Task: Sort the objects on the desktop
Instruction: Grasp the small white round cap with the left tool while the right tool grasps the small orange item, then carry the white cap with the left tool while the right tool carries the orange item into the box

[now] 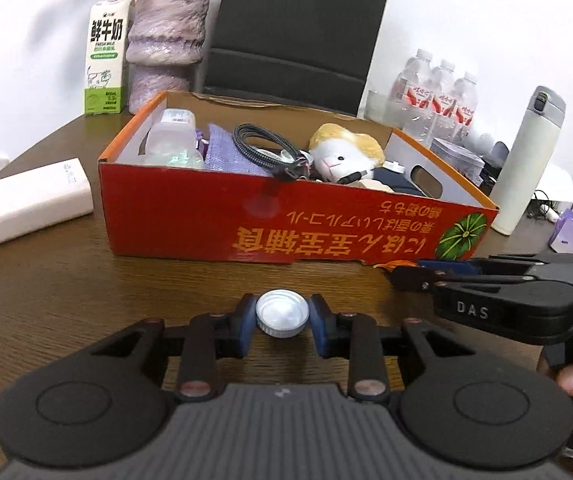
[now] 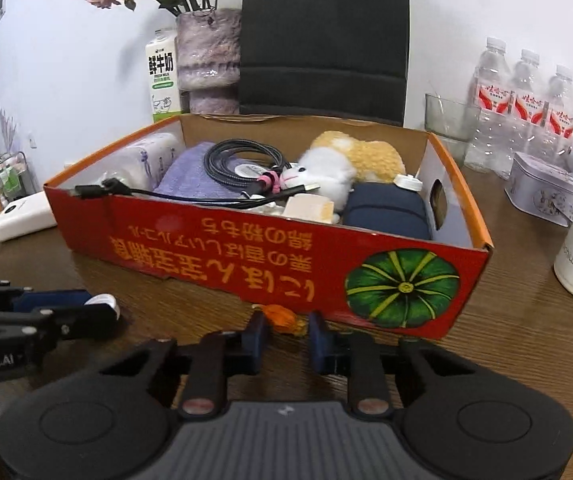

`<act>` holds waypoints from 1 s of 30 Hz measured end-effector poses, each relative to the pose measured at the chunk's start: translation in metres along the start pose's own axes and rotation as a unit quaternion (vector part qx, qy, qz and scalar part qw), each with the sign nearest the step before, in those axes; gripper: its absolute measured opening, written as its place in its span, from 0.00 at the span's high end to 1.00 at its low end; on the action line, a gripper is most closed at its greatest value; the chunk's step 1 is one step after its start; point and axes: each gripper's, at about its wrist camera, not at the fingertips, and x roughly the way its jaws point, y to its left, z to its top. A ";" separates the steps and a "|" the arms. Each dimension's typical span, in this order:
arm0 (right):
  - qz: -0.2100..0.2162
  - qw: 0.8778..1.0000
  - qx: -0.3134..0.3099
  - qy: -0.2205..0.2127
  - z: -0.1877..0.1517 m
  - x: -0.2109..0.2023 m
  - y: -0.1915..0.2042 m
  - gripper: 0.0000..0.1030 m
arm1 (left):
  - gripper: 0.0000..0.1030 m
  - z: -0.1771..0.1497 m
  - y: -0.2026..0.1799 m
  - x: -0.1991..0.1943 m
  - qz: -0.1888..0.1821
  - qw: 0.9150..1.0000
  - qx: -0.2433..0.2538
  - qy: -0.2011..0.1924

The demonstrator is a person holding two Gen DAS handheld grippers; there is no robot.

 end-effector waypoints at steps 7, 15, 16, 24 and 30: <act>0.003 1.000 0.021 -0.016 -0.016 -0.029 0.019 0.87 | 0.71 -0.015 -0.002 -0.027 0.013 1.000 0.004 -0.014; -0.001 0.999 0.021 -0.039 -0.062 -0.101 0.056 0.88 | 0.71 -0.050 -0.011 -0.079 -0.022 1.000 0.011 -0.003; -0.003 0.999 0.019 -0.042 -0.067 -0.111 0.058 0.88 | 0.71 -0.053 -0.014 -0.086 -0.024 1.000 0.019 -0.007; -0.022 0.997 0.017 -0.068 -0.082 -0.164 0.064 0.88 | 0.71 -0.063 -0.030 -0.116 -0.035 0.998 0.036 -0.027; -0.020 0.996 0.017 -0.087 -0.078 -0.179 0.065 0.88 | 0.71 -0.060 -0.031 -0.134 -0.031 0.998 0.039 -0.046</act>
